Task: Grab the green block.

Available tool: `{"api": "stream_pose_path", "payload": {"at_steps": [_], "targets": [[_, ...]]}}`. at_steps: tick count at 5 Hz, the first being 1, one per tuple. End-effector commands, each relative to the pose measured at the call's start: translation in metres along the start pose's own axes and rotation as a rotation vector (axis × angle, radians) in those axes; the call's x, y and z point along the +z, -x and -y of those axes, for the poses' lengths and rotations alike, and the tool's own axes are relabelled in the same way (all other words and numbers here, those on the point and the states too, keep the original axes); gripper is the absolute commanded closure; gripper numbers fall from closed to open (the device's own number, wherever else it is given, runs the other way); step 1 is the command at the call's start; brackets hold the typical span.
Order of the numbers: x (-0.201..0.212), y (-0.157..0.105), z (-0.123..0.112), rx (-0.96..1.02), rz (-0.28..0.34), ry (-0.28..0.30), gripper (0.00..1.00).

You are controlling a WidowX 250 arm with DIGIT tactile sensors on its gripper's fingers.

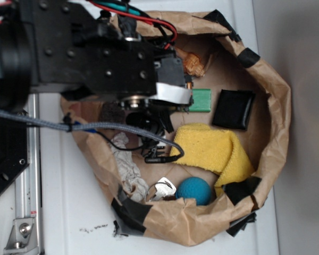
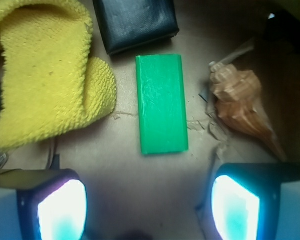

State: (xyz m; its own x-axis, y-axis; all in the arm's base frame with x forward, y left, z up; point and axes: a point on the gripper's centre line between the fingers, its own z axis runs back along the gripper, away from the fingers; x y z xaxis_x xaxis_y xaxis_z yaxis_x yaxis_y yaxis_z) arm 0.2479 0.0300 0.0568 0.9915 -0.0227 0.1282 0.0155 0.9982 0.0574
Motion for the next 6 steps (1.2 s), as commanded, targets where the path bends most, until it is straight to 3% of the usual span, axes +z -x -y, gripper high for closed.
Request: {"api": "stream_pose_path", "payload": {"at_steps": [1, 4, 6], "targets": [[-0.021, -0.024, -0.014, -0.043, 0.021, -0.042, 0.0], [-0.033, -0.035, -0.019, -0.049, 0.013, -0.065, 0.0], [-0.039, -0.04, -0.025, -0.03, -0.003, -0.042, 0.0]]}}
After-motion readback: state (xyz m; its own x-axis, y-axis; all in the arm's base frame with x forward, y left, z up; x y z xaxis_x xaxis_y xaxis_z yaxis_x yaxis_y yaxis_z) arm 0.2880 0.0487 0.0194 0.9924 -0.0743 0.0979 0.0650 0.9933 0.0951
